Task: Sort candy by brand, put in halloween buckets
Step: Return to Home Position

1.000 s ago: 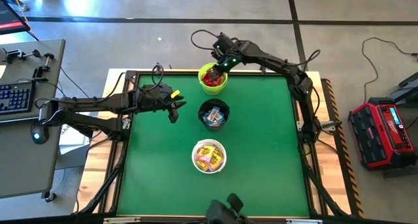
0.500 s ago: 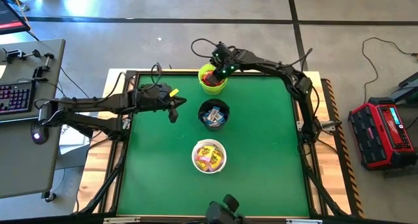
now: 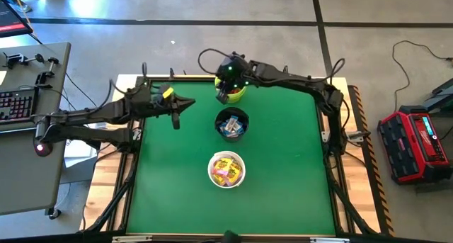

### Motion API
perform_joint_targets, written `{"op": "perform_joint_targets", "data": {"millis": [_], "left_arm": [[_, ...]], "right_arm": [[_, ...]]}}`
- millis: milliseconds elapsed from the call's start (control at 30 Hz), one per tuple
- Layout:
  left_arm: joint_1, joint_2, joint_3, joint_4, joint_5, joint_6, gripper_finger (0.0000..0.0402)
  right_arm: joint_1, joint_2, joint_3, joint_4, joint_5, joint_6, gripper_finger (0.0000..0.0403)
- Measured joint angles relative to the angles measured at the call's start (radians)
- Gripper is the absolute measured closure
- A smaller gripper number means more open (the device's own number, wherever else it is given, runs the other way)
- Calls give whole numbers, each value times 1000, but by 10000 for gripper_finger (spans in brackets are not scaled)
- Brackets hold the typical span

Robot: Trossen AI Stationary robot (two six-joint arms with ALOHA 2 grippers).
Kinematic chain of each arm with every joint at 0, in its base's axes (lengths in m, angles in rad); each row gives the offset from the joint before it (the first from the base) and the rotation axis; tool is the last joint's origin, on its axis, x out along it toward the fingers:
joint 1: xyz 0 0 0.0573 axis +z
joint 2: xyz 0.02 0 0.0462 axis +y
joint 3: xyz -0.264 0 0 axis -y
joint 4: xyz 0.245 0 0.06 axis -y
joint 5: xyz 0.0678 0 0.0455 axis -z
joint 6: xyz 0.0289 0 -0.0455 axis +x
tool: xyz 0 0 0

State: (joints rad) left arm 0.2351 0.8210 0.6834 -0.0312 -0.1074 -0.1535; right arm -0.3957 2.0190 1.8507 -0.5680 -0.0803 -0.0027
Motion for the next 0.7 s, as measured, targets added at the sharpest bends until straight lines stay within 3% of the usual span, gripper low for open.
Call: {"op": "perform_joint_targets", "data": {"millis": [400, 600, 700], "left_arm": [[14, -56, 0, 0, 12, 17, 401], [14, -56, 0, 0, 11, 9, 401], [14, -56, 0, 2, 10, 18, 401]], "right_arm": [[162, -5, 0, 66, 76, -13, 403], [182, -55, -3, -10, 93, -57, 403], [181, -136, -117, 66, 96, -53, 403]]}}
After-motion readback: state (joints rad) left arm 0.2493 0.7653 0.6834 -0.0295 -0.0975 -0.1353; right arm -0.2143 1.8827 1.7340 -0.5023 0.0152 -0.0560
